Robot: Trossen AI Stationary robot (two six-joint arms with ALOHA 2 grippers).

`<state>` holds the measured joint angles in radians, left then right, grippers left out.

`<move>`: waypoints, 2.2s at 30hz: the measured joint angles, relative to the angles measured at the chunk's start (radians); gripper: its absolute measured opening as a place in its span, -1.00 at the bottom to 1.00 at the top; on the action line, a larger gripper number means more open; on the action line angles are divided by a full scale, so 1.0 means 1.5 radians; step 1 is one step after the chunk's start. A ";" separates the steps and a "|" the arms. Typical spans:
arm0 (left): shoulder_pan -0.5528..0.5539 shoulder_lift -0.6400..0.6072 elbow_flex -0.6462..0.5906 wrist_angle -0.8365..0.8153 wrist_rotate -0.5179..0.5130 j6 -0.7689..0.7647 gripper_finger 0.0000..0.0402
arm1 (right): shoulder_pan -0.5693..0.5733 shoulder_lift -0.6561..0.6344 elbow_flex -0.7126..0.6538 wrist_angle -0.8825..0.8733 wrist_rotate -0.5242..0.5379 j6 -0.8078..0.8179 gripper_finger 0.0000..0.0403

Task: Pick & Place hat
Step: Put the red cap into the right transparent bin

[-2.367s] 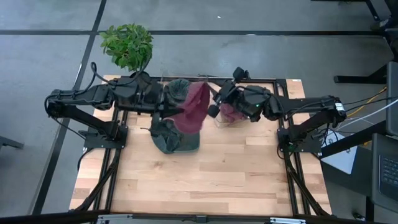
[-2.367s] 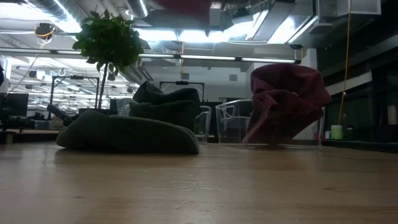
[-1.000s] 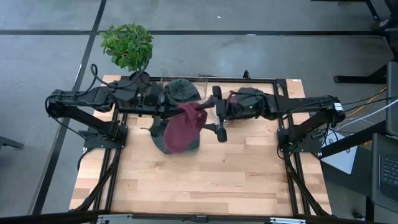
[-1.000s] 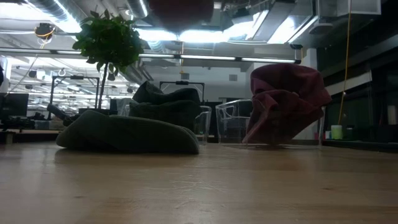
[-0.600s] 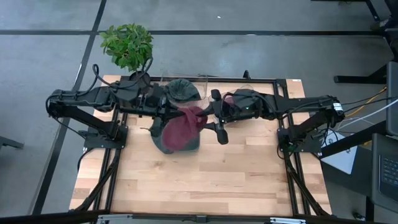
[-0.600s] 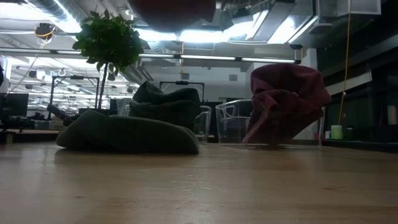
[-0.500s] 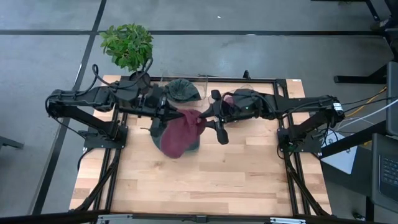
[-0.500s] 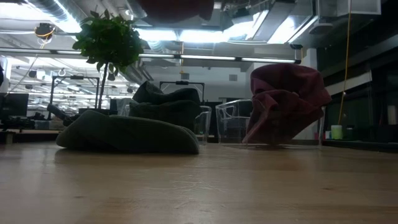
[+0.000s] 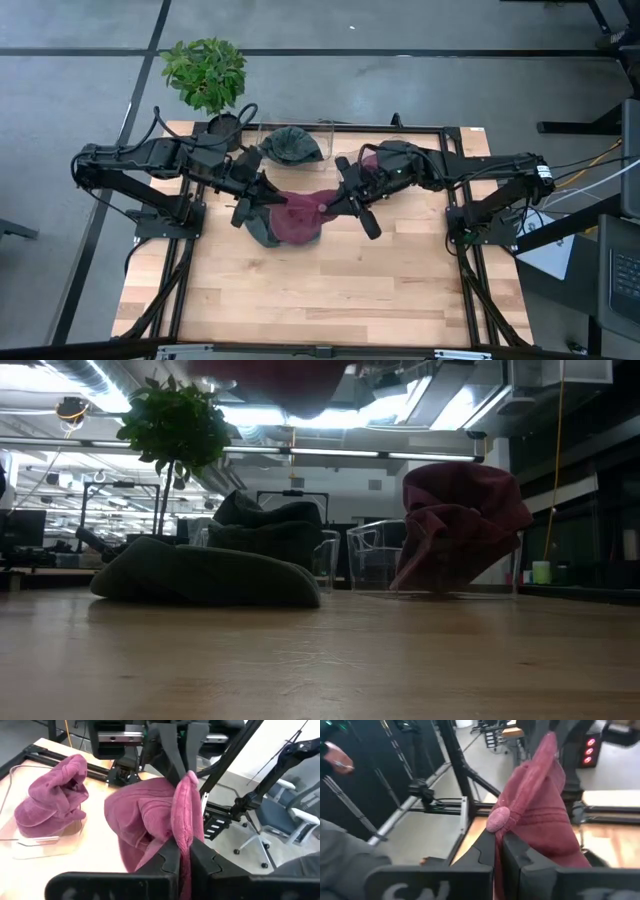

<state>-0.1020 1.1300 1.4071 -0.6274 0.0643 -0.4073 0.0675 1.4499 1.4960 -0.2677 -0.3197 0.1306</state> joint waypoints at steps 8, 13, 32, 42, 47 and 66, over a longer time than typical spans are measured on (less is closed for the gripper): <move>0.000 -0.034 0.000 -0.012 -0.014 0.040 -0.76 | -0.011 -0.014 0.000 -0.009 -0.104 0.052 -0.96; 0.000 -0.052 0.000 -0.007 -0.052 0.059 -0.54 | -0.026 -0.024 0.000 -0.017 -0.125 0.100 -0.96; 0.001 0.048 0.000 0.072 -0.345 0.180 0.40 | -0.173 -0.031 0.001 -0.002 0.083 0.301 -0.94; 0.027 0.157 0.000 0.218 -0.465 0.349 0.57 | -0.183 -0.020 0.001 0.021 0.094 0.311 -0.93; 0.032 0.179 0.000 0.204 -0.537 0.313 0.57 | -0.184 -0.020 0.001 0.039 0.096 0.310 -0.93; 0.029 0.184 0.000 0.210 -0.549 0.297 -0.55 | -0.183 -0.020 0.001 0.077 0.091 0.320 -0.93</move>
<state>-0.0582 1.4063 1.4075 -0.3126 -0.7590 0.0380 -0.2077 1.4193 1.4971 -0.1516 -0.1839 0.6103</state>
